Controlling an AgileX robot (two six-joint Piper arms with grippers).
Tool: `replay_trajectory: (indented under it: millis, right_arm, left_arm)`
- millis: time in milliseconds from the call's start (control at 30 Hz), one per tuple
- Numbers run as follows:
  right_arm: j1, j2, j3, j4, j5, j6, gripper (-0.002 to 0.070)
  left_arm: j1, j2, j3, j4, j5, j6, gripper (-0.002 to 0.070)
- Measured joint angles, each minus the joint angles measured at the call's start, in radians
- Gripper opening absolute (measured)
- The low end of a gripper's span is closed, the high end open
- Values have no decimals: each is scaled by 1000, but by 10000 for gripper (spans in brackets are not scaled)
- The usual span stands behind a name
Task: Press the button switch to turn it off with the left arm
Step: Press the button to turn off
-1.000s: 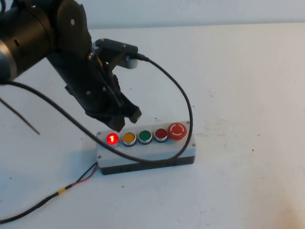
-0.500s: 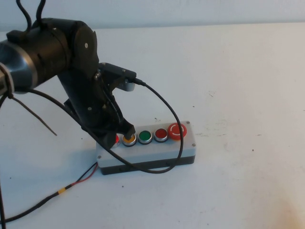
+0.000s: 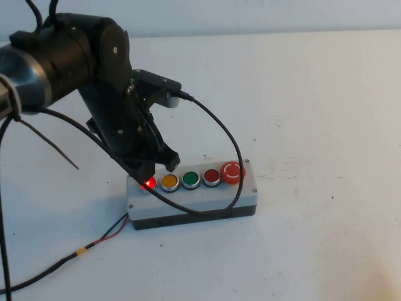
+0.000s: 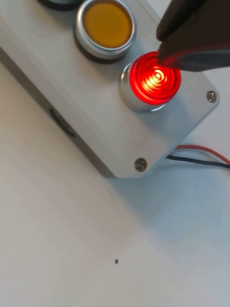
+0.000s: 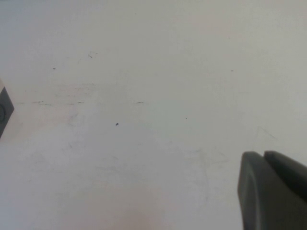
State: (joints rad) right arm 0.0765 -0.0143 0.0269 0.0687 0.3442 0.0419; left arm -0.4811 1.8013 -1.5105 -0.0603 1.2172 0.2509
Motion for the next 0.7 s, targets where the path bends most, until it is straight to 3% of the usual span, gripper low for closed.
replay_trajectory:
  millis: [700]
  right_arm:
    - [0,0,0,0,0,0,-16]
  left_arm:
    - [0,71,-25,10,11,0,-3]
